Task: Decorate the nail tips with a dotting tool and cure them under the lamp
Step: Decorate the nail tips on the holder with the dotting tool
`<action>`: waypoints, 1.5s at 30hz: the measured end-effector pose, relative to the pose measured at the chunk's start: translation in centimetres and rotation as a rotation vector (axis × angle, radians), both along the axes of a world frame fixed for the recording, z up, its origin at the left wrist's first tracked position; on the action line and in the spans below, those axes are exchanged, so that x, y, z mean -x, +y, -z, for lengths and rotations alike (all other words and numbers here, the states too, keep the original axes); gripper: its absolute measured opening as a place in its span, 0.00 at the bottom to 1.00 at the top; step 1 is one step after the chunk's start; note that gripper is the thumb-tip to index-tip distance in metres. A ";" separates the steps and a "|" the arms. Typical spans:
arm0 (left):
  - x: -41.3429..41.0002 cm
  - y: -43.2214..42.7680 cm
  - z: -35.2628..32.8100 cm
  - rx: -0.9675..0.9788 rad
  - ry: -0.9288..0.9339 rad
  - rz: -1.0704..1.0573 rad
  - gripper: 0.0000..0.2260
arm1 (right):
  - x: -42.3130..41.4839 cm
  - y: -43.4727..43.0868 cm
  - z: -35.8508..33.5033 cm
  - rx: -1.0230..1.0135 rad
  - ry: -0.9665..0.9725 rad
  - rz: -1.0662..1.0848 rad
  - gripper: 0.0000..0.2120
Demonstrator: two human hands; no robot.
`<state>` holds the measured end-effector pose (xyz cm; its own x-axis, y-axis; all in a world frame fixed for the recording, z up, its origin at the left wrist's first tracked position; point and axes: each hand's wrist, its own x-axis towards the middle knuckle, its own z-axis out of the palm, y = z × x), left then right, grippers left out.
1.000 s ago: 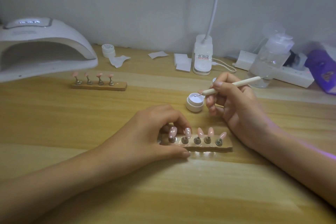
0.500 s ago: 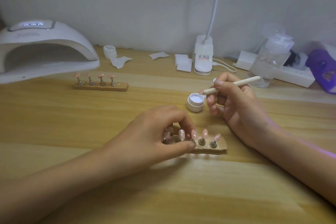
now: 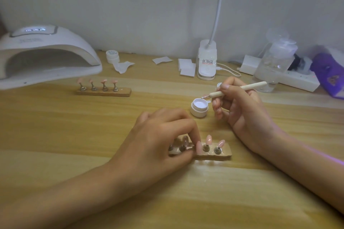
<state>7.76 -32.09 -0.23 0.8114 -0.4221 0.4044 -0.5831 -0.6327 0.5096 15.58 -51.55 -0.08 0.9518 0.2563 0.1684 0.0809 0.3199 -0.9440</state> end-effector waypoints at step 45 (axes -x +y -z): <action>-6.2 1.3 0.5 0.606 0.387 0.042 0.03 | -1.7 -0.8 0.5 0.352 -0.218 0.084 0.11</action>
<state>13.91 -30.81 -0.70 0.9320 -0.2485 0.2639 -0.3071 -0.1543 0.9391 17.31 -52.32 -0.58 0.9234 0.2574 0.2846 0.3033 -0.0350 -0.9523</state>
